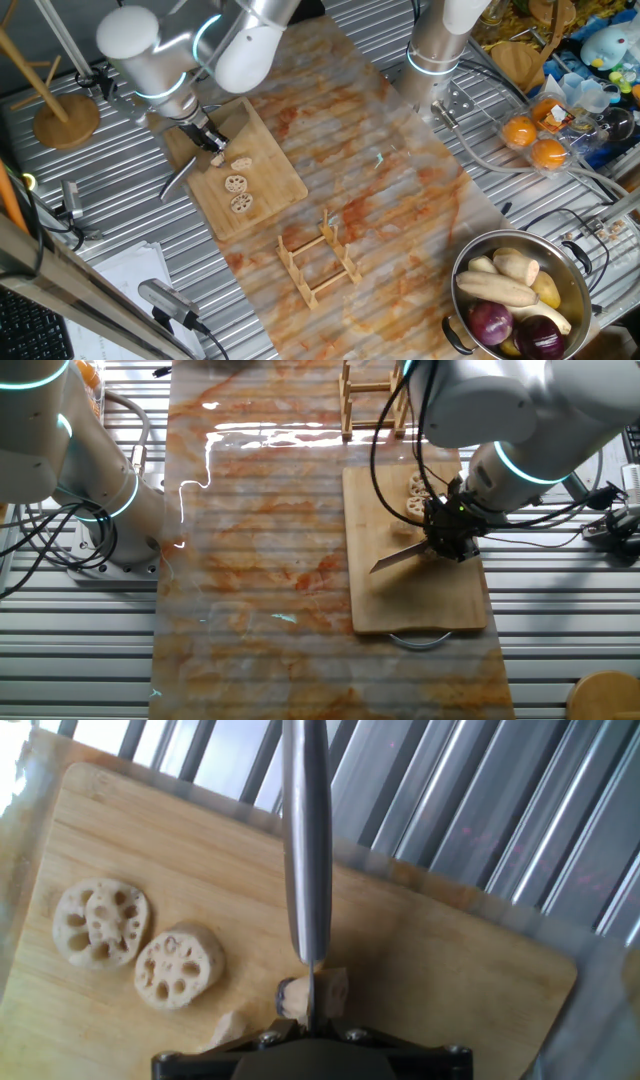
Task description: Slice the lotus root
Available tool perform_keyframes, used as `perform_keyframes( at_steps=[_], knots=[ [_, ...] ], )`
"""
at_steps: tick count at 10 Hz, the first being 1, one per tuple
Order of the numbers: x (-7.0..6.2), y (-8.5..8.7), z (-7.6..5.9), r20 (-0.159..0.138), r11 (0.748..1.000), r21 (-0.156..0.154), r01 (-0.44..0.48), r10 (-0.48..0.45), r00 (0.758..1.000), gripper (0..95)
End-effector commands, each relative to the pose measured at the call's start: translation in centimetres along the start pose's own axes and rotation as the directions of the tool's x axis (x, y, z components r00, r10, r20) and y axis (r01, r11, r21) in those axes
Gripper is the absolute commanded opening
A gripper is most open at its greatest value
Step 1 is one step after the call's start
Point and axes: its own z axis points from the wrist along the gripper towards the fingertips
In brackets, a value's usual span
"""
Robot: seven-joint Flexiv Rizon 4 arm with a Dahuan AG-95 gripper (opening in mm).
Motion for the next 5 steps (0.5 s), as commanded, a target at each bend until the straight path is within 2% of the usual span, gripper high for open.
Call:
perform_keyframes(
  at_steps=[1,2,3,4,5],
  knots=[
    [-0.3,-0.1,2.1,0.025,1.000,0.013,0.005,-0.005,1.000,0.0],
    [-0.3,-0.2,2.2,0.019,1.000,0.017,0.003,-0.003,1.000,0.0],
    [-0.2,-0.2,2.6,0.027,1.000,0.011,0.000,-0.001,1.000,0.0],
    [-0.2,-0.3,2.8,0.023,1.000,0.021,0.002,-0.003,1.000,0.0],
    [-0.2,-0.4,3.2,0.024,1.000,0.019,0.000,-0.001,1.000,0.0]
  ],
)
